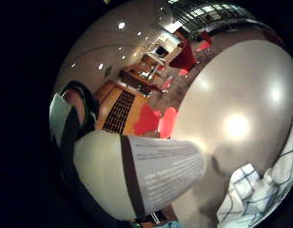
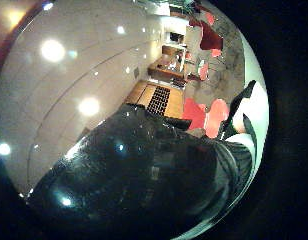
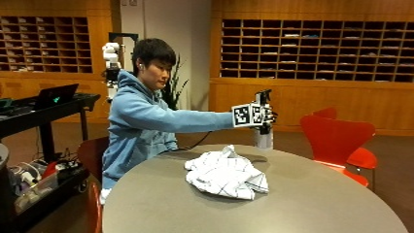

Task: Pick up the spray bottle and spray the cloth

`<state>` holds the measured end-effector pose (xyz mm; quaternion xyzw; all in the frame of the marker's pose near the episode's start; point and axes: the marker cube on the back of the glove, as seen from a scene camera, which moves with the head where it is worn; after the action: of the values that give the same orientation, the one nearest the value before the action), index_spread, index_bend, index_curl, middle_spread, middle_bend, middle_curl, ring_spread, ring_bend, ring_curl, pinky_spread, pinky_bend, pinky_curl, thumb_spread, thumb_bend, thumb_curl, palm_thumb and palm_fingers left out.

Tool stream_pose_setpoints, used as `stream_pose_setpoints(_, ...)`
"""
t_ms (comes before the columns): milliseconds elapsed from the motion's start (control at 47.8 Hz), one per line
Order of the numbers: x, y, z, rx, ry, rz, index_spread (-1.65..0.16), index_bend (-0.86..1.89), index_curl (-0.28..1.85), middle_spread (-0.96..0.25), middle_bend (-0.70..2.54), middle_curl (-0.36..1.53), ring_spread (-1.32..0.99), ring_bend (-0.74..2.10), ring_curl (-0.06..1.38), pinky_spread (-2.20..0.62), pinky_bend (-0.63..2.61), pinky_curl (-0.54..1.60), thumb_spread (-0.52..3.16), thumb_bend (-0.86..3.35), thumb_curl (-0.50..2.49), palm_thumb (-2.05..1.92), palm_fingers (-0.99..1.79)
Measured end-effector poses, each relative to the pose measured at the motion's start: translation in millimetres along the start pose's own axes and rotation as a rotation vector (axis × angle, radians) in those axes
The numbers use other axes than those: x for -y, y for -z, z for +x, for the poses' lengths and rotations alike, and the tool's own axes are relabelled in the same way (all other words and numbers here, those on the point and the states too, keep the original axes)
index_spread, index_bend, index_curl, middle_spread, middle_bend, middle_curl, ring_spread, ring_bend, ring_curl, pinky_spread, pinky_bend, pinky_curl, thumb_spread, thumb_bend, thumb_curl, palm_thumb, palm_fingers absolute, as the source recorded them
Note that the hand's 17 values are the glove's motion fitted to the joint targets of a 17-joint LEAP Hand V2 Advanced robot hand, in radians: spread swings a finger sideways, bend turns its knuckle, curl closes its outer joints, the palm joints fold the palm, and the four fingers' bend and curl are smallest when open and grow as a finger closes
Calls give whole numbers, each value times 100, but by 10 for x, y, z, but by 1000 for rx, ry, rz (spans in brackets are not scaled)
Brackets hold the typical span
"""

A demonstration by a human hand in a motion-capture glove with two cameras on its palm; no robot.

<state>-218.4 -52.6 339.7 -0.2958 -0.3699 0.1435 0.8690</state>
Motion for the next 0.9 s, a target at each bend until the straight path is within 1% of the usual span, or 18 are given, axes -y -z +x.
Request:
stream_pose_setpoints(125,-31,-186,237,-36,-12,11,-18,53,54,-9,64,50,-20,55,45,-25,34,38,19,-3,80,87,138)
stream_pose_setpoints(335,-61,-307,449,-84,-14,-29,-18,50,54,-9,65,50,-20,54,45,-25,34,38,20,-3,80,88,136)
stream_pose_setpoints(439,-86,-375,484,-108,-20,-141,-19,48,54,-9,65,50,-20,54,45,-25,33,39,22,-3,81,89,135)
stream_pose_setpoints(523,-111,-385,474,-143,-16,-272,-19,44,54,-10,64,50,-20,53,45,-24,36,39,26,-4,80,88,130)
stream_pose_setpoints(607,-185,-269,371,-107,-22,-386,-21,24,49,-12,55,47,-18,51,44,-18,38,39,39,-4,78,86,104)
stream_pose_setpoints(669,-200,-216,435,-173,-4,-359,-23,17,48,-13,51,47,-17,45,44,-12,34,40,53,-4,75,84,86)
stream_pose_setpoints(711,-212,-119,466,-209,8,-344,-25,9,45,-13,47,46,-16,43,45,-7,36,41,61,-5,72,80,69)
stream_pose_setpoints(774,-227,116,474,-241,23,-340,-27,4,40,-13,43,44,-14,41,43,-2,38,41,69,-6,68,75,61)
stream_pose_setpoints(899,-254,535,369,-248,35,-281,-29,6,33,-11,36,42,-10,40,40,5,40,39,80,-6,59,65,52)
